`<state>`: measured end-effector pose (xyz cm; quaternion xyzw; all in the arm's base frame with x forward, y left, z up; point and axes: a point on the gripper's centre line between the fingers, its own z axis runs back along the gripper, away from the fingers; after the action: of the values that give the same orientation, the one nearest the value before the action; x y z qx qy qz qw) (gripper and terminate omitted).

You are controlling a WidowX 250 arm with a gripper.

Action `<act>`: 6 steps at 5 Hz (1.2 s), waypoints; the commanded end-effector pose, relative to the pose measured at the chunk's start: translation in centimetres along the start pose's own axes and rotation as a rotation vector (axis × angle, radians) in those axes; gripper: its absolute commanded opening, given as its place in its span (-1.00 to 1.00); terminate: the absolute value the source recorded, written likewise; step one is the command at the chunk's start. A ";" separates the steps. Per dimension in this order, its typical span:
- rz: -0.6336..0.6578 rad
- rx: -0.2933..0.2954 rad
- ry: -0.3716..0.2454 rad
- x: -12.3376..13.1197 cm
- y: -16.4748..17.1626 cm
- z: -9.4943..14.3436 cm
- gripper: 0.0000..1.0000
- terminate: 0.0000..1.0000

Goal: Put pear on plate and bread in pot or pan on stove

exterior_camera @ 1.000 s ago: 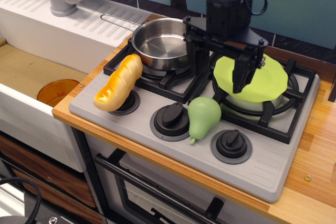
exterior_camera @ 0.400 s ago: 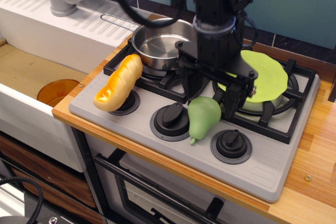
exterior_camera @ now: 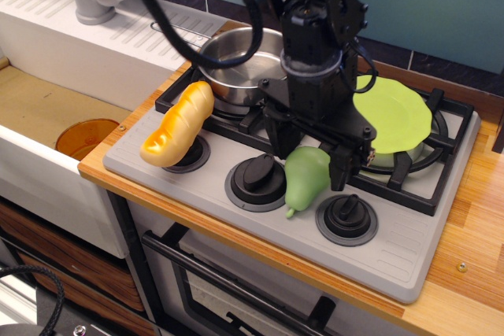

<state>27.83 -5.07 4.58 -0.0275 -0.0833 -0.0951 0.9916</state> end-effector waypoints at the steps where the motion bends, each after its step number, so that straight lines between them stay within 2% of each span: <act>1: -0.018 0.012 -0.090 1.0 0.8 0.0 1.00 -1.00; 3: -0.027 0.017 -0.104 1.3 1.1 -1.1 1.00 -1.00; 5: 0.020 0.032 -0.068 0.7 0.8 -1.6 1.00 -1.00; 6: 0.041 0.032 -0.062 0.7 0.3 -1.5 -1.00 -1.00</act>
<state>28.34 -4.99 2.78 -0.0165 -0.1054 -0.0728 0.9916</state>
